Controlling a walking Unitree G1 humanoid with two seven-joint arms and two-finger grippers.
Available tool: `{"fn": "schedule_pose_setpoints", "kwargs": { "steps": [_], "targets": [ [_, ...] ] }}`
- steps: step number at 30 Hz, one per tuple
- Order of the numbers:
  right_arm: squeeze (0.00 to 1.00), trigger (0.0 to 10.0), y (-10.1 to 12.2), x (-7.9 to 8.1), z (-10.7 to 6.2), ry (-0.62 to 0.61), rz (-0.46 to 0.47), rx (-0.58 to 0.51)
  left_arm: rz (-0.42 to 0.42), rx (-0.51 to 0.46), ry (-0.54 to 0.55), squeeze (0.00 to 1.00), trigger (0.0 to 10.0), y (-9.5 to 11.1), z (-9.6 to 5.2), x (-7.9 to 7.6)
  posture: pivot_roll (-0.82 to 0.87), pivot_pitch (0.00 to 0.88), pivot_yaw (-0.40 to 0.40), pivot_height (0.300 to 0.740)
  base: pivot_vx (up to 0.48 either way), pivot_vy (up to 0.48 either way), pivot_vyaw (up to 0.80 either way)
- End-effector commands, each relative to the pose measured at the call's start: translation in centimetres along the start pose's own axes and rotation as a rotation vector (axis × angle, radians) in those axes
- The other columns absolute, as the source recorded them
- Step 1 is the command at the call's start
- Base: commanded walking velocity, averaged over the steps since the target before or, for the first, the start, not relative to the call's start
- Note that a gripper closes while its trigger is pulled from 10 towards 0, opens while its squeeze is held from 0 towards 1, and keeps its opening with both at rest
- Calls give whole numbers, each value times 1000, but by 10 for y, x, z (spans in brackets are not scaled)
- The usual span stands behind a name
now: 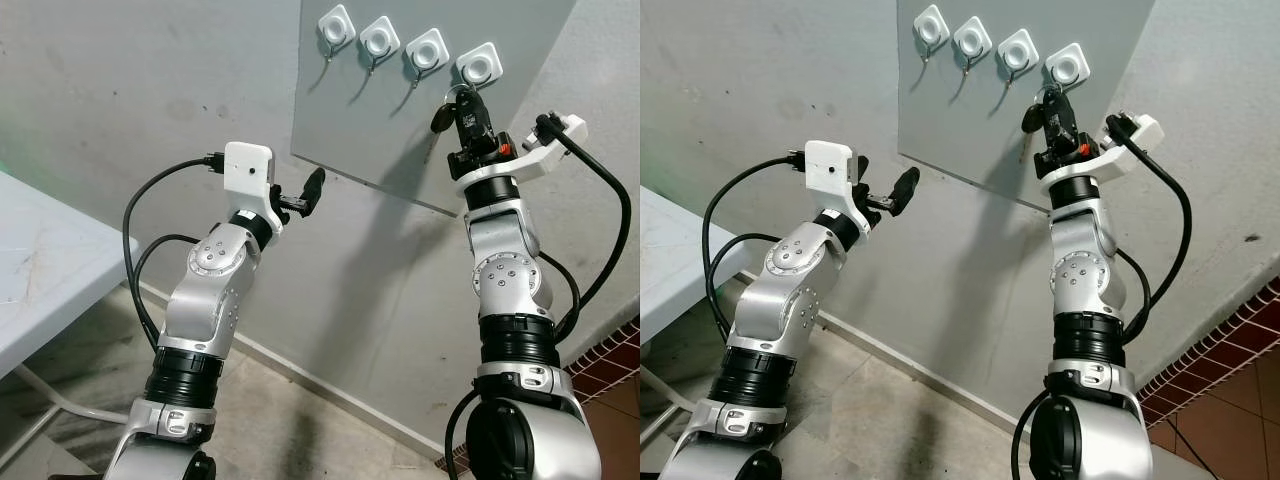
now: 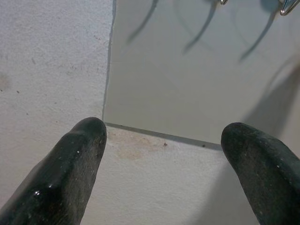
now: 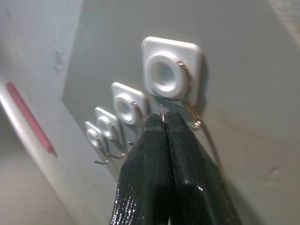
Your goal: Hang keys on a hook
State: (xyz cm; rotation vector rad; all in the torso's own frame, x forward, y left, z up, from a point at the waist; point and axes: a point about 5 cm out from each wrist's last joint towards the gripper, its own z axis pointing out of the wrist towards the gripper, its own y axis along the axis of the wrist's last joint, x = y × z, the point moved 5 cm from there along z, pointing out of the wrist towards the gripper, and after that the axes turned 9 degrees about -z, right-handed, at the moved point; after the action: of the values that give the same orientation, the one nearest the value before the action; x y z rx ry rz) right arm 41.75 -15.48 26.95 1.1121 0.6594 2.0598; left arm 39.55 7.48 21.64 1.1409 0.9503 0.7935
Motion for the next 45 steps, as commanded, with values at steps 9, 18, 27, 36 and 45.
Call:
{"fn": "schedule_pose_setpoints", "kwargs": {
  "steps": [9, 18, 27, 36, 45],
  "targets": [
    [0, 10000, 5, -18, 3, -108, 17, -5, 1, -19, -7, 0, 10000, 8, 2, -4, -30, 0, -92, 724, 0, 0, 0],
    [0, 10000, 7, 2, 3, 16, 6, -28, -2, -19, -4, 0, 10000, 8, 1, -3, -29, 0, -91, 724, 0, 0, 0],
    [0, 10000, 8, 19, 1, 114, 12, -37, -4, -20, -4, 0, 10000, 8, 2, -3, -31, 0, -92, 724, 0, 0, 0],
    [0, 10000, 1, 17, -4, 112, 5, -15, -6, -21, -2, 0, 10000, 8, 2, -3, -30, 0, -93, 724, 0, 0, 0],
    [0, 10000, 11, 9, -2, 68, 5, -59, -6, -21, -3, 0, 10000, 8, 2, -3, -31, 0, -93, 724, 0, 0, 0]
  ]
}}
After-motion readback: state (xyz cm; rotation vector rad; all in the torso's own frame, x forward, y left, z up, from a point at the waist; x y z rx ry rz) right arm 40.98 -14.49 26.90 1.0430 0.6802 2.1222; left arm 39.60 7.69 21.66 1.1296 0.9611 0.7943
